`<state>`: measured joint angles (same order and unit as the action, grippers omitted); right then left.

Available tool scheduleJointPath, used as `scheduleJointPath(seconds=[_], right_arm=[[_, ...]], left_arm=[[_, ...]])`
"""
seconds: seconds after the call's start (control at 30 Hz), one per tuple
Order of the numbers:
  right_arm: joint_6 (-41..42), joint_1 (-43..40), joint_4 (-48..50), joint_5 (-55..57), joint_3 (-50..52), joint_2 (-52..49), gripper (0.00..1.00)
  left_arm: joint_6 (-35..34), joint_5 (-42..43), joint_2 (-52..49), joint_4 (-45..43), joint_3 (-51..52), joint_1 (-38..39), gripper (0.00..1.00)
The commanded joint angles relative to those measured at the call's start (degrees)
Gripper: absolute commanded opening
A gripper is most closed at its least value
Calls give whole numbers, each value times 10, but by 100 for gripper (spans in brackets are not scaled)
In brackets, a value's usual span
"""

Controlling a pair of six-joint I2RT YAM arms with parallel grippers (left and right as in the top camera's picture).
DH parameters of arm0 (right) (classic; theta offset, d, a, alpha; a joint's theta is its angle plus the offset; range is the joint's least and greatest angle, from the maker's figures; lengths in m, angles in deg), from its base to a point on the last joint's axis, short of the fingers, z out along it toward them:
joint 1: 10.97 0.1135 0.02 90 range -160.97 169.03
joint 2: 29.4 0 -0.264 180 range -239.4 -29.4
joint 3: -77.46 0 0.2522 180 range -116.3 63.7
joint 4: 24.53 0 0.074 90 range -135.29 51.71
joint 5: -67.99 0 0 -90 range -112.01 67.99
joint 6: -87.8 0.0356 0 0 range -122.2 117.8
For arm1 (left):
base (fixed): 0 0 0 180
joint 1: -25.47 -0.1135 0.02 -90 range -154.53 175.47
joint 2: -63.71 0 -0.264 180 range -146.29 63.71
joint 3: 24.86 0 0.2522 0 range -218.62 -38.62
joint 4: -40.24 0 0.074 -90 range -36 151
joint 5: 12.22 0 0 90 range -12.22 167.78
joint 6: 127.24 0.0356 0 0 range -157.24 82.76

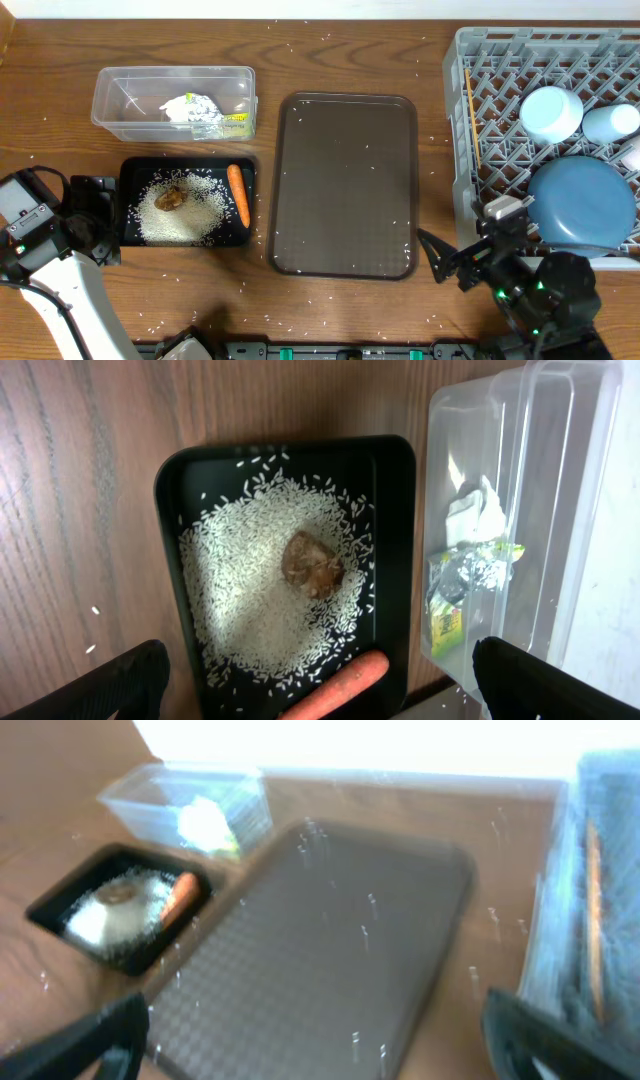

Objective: Sort waste into correct bins and load items into the dishwasher rack

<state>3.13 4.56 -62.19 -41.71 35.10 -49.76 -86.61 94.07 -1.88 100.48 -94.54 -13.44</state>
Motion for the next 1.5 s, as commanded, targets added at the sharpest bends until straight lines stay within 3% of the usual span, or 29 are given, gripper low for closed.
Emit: scheduleJointPath(seconds=[0.0, 0.17, 0.47, 0.77, 1.03, 1.47], right_arm=[[-86, 6, 106, -80, 64, 35, 99], [-87, 3, 249, -38, 141, 69, 99], [-33, -10, 336, 77, 252, 147, 99], [28, -77, 323, 113, 283, 201, 99], [28, -154, 199, 134, 283, 201, 99], [-33, -167, 200, 143, 283, 201, 99]], left_arm=[[9, -5, 1, 2, -1, -2, 98], [9, -5, 1, 2, -1, -2, 98], [9, -5, 1, 2, -1, -2, 98], [9, -5, 1, 2, -1, -2, 98], [9, -5, 1, 2, -1, -2, 98], [9, -5, 1, 2, -1, -2, 98]])
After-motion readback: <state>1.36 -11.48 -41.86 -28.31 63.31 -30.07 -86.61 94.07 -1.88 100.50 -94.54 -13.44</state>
